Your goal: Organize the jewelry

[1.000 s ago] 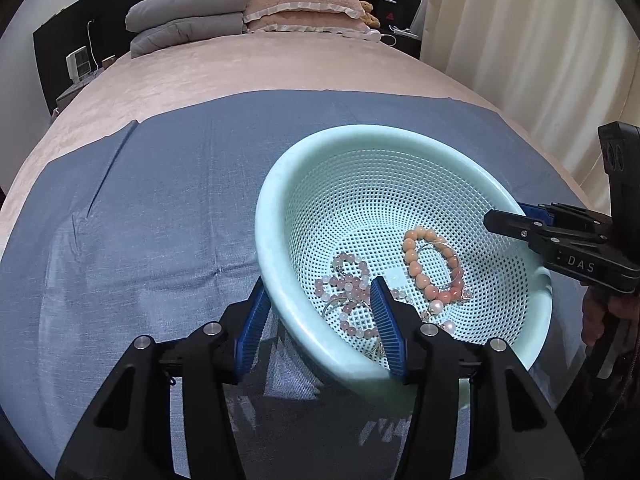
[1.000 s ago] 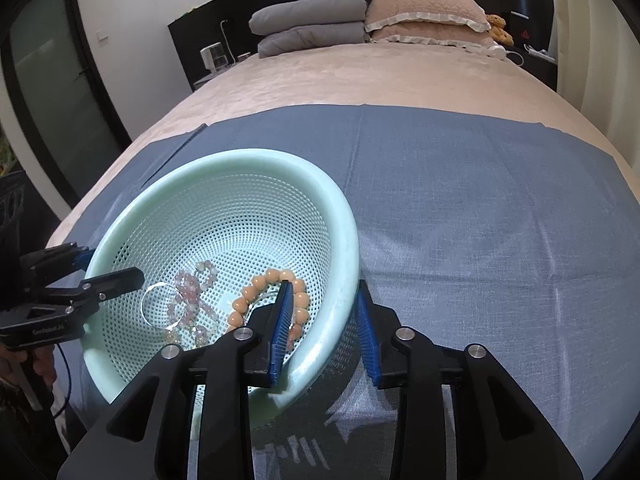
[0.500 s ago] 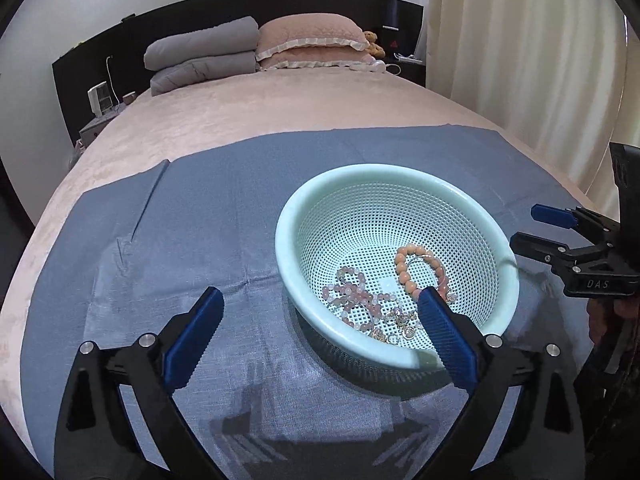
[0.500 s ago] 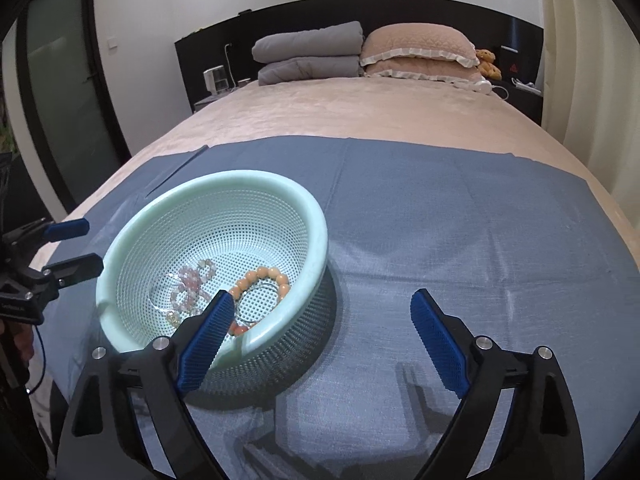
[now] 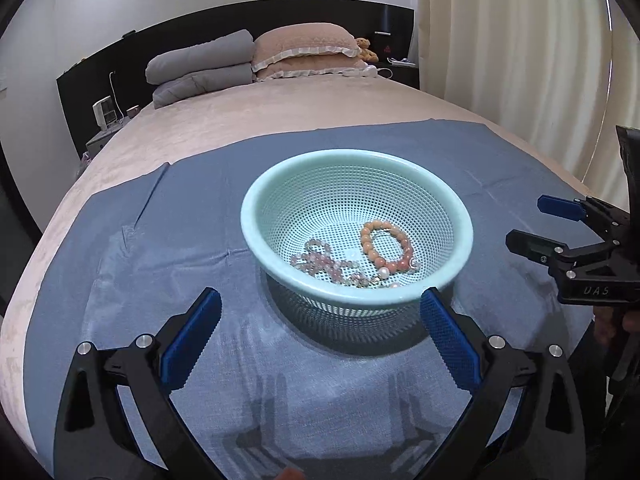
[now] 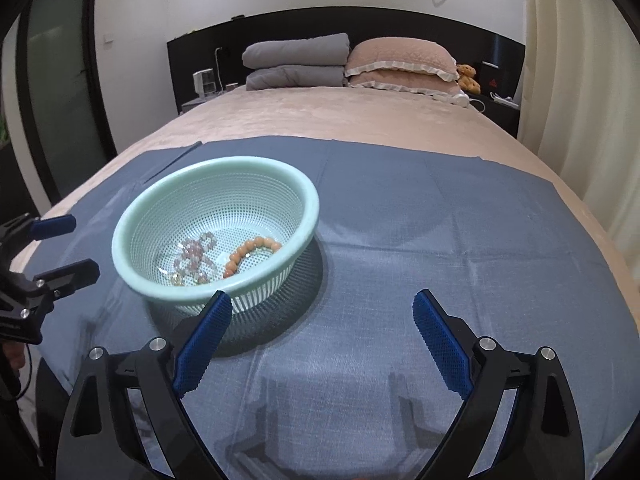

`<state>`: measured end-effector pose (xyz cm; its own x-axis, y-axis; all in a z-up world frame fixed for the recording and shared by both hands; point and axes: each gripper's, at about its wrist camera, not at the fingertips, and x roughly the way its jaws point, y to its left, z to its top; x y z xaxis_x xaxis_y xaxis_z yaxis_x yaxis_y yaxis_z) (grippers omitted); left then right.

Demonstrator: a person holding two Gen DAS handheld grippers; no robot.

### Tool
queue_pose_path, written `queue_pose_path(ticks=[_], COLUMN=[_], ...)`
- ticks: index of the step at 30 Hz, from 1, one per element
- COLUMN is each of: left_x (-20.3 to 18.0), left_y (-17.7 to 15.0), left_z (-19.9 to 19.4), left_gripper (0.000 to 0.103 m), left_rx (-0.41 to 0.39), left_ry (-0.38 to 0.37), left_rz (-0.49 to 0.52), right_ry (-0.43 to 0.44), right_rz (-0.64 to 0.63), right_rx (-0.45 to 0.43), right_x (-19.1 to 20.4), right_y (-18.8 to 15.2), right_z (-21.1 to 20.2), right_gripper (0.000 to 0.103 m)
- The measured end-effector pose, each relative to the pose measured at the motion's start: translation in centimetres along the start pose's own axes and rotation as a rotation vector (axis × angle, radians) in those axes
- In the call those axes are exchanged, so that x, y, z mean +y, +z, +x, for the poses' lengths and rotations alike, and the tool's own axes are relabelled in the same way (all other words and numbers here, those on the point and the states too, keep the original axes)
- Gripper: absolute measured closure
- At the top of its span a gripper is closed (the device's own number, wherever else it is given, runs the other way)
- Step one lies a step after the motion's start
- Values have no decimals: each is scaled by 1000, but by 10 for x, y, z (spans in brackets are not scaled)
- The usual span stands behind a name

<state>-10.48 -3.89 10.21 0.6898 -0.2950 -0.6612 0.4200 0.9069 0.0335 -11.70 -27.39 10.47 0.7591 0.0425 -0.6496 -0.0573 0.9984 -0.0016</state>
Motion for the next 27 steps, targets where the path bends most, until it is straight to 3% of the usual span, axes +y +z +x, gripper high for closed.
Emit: queue_pose_path(ticks=[5, 9, 18, 27], left_x=[-10, -16, -22, -23], left_y=[-9, -15, -21, -23], left_z=[-2, -10, -12, -12], left_gripper=[6, 6, 6, 6], left_rx=[2, -30, -22, -41], left_ry=[-14, 75, 25, 81], left_rz=[-9, -15, 1, 3], right_ry=[2, -30, 30, 49], right_rz=[17, 41, 52, 42], right_rx=[-1, -48, -22, -19], right_x=[2, 1, 2, 6], right_y=[-12, -20, -23, -24], right_z=[-8, -19, -18, -17], right_gripper=[12, 8, 8, 8])
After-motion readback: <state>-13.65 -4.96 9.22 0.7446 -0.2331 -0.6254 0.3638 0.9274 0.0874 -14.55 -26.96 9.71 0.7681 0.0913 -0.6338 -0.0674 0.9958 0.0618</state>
